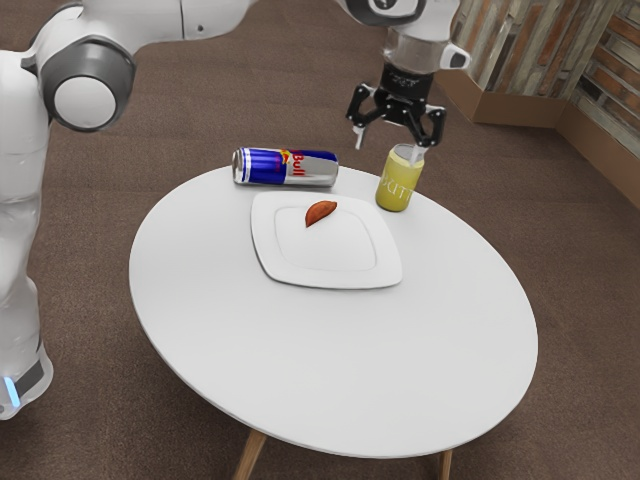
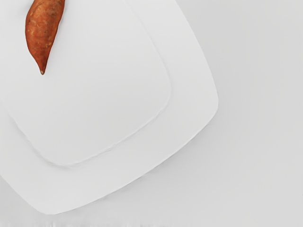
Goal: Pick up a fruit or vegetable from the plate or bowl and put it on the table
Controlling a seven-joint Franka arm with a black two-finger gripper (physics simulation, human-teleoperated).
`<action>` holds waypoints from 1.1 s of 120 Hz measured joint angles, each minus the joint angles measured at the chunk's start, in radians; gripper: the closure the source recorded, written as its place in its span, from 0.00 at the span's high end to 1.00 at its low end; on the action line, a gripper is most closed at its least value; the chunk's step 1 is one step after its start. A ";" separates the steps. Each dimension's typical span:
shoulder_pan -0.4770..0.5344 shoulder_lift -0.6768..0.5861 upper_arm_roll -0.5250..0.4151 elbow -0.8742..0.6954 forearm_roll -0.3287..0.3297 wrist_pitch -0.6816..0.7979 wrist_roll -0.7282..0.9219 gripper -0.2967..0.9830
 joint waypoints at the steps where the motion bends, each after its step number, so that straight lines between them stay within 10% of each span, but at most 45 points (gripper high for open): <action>1: 0.000 0.000 0.000 0.000 0.000 -0.002 -0.019 0.77; 42: -0.041 -0.043 0.028 -0.011 -0.044 -0.041 -0.532 0.77; 67: -0.008 -0.006 0.067 -0.042 -0.046 -0.039 -0.394 0.77; 94: 0.044 -0.186 0.075 -0.557 -0.048 0.286 -0.148 0.77; 132: 0.176 -0.204 0.108 -0.664 -0.051 0.467 0.177 0.77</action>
